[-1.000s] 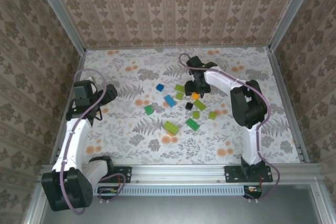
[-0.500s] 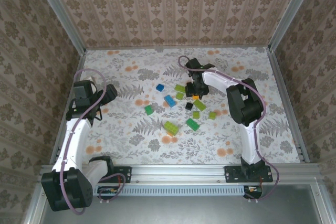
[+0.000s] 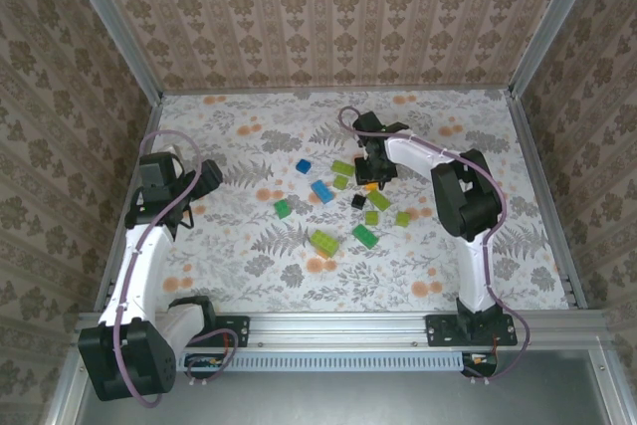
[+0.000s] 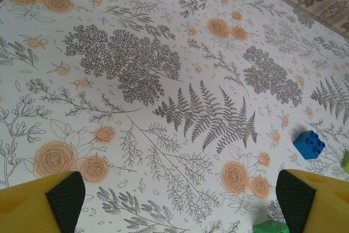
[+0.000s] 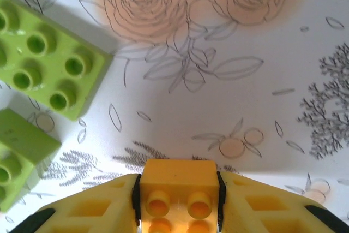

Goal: Assemble a carrot with lego

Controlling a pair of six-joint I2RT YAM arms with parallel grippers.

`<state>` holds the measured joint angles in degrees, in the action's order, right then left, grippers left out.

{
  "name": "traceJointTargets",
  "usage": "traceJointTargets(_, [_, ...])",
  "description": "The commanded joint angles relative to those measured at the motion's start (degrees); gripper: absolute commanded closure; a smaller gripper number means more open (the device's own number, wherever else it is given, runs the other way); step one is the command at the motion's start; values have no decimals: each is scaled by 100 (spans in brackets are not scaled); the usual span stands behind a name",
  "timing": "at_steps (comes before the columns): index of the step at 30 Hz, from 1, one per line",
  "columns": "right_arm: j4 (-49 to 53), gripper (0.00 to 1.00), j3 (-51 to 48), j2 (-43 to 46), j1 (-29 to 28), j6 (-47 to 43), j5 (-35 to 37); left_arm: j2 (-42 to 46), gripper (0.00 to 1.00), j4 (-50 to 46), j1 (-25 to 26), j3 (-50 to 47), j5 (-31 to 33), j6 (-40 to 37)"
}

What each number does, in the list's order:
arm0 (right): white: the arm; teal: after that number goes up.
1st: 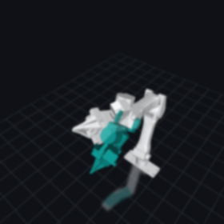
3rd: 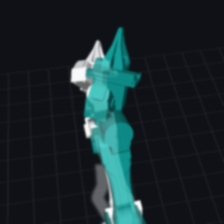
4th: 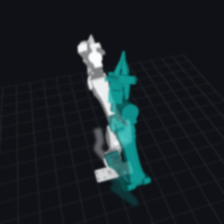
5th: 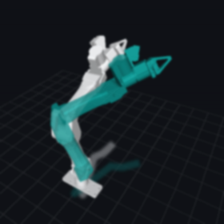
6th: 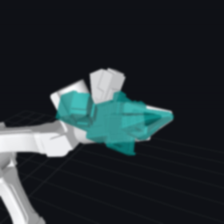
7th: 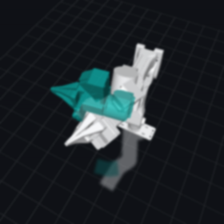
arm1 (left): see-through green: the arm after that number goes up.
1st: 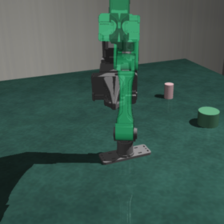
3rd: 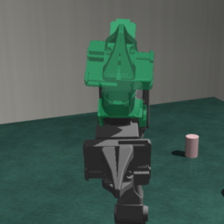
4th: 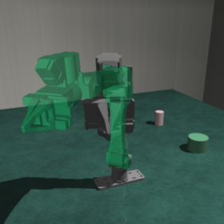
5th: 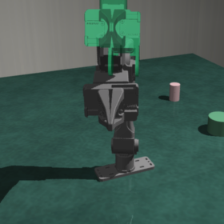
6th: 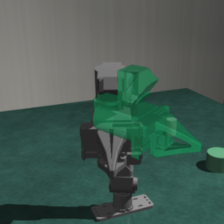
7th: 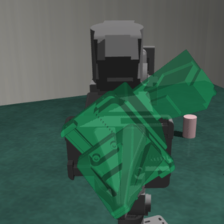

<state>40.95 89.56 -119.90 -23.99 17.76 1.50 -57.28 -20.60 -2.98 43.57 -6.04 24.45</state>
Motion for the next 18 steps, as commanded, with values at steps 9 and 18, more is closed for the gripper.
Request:
traceJointTargets(9, [954, 61, -699, 1828, -1102, -1007, -255, -3, 6, 45, 58, -2, 40, 7])
traceJointTargets(18, [1194, 61, -915, 2405, -2162, -1082, -512, -73, 7, 23, 265, 28, -184, -262])
